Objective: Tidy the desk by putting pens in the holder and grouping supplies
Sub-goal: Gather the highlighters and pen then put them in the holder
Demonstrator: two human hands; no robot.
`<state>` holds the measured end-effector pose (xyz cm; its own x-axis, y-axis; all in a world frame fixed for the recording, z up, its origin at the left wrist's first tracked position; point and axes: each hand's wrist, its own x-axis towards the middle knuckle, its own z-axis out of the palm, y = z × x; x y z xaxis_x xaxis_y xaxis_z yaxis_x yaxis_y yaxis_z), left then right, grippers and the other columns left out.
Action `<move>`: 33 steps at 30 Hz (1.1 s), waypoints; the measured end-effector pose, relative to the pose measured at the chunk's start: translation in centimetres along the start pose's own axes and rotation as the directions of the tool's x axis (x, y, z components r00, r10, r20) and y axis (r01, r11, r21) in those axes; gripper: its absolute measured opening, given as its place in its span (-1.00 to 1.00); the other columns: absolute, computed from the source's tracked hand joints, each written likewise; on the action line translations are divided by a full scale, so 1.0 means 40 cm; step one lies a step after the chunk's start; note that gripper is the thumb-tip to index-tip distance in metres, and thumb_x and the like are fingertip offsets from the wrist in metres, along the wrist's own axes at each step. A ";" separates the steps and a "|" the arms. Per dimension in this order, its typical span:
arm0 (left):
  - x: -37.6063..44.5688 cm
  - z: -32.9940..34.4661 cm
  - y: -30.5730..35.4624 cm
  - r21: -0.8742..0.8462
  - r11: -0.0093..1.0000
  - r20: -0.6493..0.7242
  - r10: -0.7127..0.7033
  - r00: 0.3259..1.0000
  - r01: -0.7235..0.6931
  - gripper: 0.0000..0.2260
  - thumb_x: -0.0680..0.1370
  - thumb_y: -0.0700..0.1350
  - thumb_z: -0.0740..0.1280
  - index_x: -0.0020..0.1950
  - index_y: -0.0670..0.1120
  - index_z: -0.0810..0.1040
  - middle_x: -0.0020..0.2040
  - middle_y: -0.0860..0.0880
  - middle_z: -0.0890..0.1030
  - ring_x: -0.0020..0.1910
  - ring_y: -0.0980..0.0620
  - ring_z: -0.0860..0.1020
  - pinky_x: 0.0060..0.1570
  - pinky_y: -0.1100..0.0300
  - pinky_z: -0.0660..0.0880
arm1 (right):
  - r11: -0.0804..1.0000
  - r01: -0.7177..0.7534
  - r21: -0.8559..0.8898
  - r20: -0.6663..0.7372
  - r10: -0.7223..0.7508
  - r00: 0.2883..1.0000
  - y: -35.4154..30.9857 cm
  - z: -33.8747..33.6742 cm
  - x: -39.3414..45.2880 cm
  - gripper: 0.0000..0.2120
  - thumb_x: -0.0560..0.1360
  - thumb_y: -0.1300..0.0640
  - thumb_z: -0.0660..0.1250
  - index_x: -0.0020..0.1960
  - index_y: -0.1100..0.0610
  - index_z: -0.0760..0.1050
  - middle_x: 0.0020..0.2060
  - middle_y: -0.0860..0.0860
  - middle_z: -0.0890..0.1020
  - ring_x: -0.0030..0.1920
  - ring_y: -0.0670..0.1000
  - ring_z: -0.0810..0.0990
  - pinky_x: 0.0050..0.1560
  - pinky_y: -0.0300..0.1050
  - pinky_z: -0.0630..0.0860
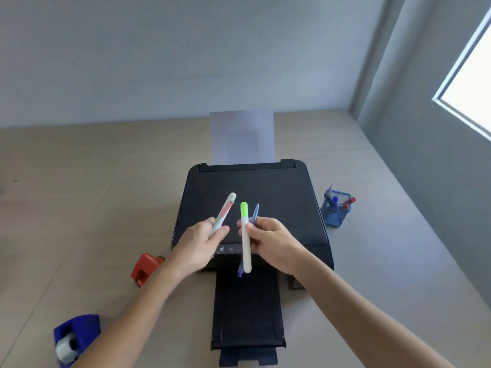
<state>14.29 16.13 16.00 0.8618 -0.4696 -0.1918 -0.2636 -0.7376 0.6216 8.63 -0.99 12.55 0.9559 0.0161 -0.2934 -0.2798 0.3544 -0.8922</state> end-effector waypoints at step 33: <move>0.713 0.617 0.610 0.744 0.572 0.418 0.002 0.908 -0.344 -0.75 0.59 -0.18 0.26 0.25 -0.15 0.54 0.23 -0.15 0.58 0.20 -0.19 0.56 0.08 -0.01 0.52 | 0.671 -0.175 -0.721 -0.486 -0.309 0.818 -0.046 -0.890 0.187 -0.73 0.58 0.06 0.21 0.03 0.24 0.57 0.00 0.20 0.61 0.06 0.17 0.56 -0.05 -0.11 0.37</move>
<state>21.75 -27.24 6.93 0.6011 -0.6312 -0.4902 -0.7700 -0.6217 -0.1437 13.12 -34.82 -0.23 0.8244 -0.5506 -0.1312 -0.4194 -0.4386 -0.7948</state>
